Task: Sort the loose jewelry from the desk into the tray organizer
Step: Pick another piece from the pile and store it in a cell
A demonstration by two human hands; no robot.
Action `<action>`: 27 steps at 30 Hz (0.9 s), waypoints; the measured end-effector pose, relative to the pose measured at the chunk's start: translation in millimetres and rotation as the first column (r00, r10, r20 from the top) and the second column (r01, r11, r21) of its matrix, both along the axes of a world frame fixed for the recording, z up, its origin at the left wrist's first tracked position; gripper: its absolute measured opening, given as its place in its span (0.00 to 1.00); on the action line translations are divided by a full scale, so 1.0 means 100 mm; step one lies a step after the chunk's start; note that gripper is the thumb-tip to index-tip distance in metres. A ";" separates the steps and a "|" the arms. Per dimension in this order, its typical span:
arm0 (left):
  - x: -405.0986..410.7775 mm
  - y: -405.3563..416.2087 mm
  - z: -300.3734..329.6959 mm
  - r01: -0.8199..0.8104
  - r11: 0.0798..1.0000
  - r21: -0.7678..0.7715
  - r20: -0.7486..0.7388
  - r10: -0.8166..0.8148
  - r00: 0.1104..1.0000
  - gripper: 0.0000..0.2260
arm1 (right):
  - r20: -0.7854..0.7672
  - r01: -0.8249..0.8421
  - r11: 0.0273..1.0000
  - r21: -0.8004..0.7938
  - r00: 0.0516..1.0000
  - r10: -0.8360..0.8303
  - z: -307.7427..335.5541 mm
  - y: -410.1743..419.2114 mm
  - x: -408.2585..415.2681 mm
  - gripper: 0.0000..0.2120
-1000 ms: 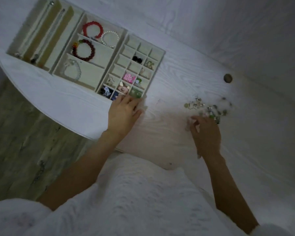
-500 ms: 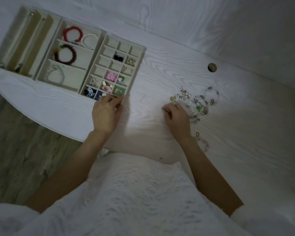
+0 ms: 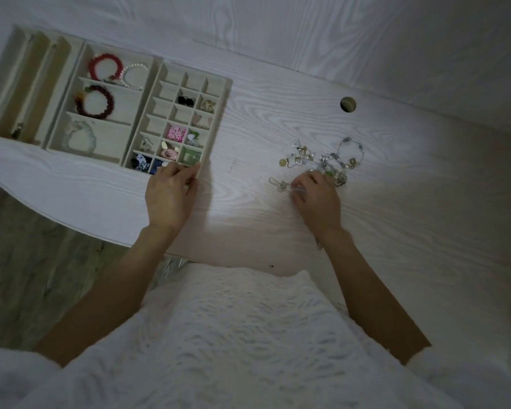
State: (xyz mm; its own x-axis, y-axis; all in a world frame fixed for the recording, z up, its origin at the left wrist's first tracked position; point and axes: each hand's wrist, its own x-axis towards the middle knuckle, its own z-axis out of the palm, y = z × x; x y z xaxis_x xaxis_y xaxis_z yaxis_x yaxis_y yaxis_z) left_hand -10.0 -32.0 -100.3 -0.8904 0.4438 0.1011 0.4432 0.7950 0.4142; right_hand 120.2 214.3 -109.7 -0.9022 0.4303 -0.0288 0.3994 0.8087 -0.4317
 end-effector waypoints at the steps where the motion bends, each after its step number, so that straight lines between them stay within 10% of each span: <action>1: 0.00 0.00 0.00 -0.001 1.000 0.000 0.002 0.001 1.000 0.13 | 0.010 -0.002 1.000 -0.003 1.000 0.003 0.00 0.00 -0.01 0.03; 6: 0.00 -0.01 0.00 0.012 1.000 -0.018 -0.010 -0.012 1.000 0.13 | 0.154 -0.192 0.972 0.135 0.973 0.171 0.05 0.03 -0.05 0.08; 12: -0.04 0.15 0.20 0.152 0.987 0.062 0.066 -0.156 0.986 0.17 | 0.003 -0.054 0.965 -0.257 0.998 0.056 0.74 0.08 -0.14 0.02; 21: 0.19 1.05 0.96 0.176 0.805 0.567 0.644 -0.566 0.514 0.14 | -0.157 -0.191 0.801 -0.568 0.980 0.123 1.44 0.17 -0.18 0.02; 27: 0.25 1.05 1.01 -0.031 0.780 0.625 0.659 -0.507 0.556 0.08 | -0.129 -0.175 0.803 -0.570 0.984 0.123 1.36 0.24 -0.09 0.02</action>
State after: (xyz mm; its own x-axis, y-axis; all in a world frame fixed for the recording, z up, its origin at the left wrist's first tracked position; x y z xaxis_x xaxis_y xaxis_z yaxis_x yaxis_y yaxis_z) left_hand 14.9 73.1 1.2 -0.5930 0.7597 -0.2668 -0.1220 0.2428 0.9624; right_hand 110.9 238.0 26.3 -0.9641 0.2178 -0.1517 0.2367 0.4468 -0.8628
